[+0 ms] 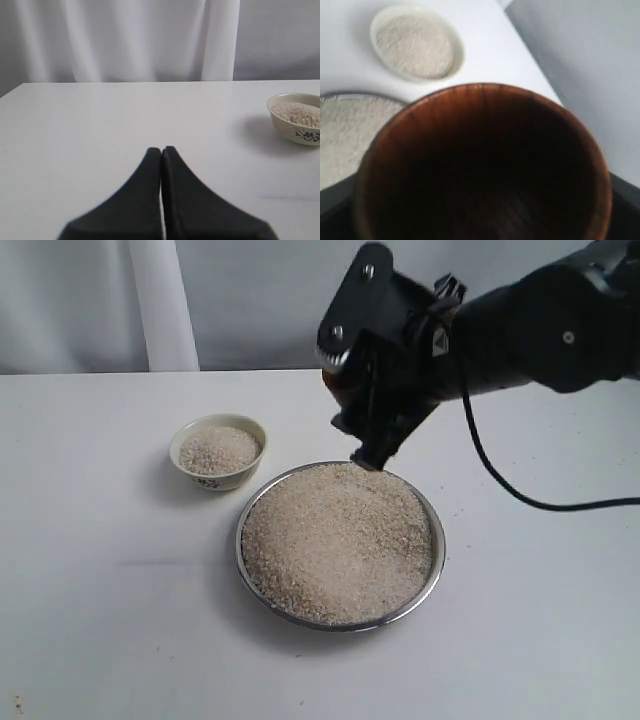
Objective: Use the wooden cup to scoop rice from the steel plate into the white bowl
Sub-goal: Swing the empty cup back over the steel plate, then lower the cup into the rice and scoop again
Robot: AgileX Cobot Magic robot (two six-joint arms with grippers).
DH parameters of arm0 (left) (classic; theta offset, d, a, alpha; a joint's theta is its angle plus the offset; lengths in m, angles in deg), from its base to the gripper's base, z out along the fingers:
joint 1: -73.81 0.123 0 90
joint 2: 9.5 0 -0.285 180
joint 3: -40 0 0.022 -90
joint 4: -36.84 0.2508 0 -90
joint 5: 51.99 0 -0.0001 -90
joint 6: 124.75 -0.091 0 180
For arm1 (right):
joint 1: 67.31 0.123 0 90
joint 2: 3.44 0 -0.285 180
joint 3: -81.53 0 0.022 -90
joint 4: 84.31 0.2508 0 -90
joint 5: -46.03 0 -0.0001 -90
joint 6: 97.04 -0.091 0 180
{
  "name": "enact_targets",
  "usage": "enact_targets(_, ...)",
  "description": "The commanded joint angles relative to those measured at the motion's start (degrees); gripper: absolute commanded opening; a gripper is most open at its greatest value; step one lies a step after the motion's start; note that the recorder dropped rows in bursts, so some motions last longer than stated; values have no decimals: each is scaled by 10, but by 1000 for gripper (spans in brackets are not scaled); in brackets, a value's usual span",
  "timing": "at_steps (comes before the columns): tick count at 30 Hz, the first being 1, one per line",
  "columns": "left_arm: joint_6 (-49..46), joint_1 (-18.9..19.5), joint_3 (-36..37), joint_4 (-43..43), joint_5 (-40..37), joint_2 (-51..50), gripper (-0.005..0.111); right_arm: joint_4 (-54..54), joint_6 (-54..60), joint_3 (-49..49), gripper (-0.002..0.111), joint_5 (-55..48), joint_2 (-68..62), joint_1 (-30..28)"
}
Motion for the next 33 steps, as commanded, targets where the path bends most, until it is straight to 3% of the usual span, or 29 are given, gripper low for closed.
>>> enact_targets(1,2,-1,1,0,3,1,0,-35,23,13,0,-31,-14,-2)
enact_targets(5,2,-1,1,0,3,1,0,-91,12,12,0,-80,-45,-2)
enact_targets(13,2,-1,1,0,3,1,0,-289,-116,-10,0,-159,-108,10)
enact_targets(22,2,-1,1,0,3,1,0,-428,-147,-68,0,-261,-163,63)
enact_targets(33,2,-1,1,0,3,1,0,-486,-169,-91,0,-295,-246,84)
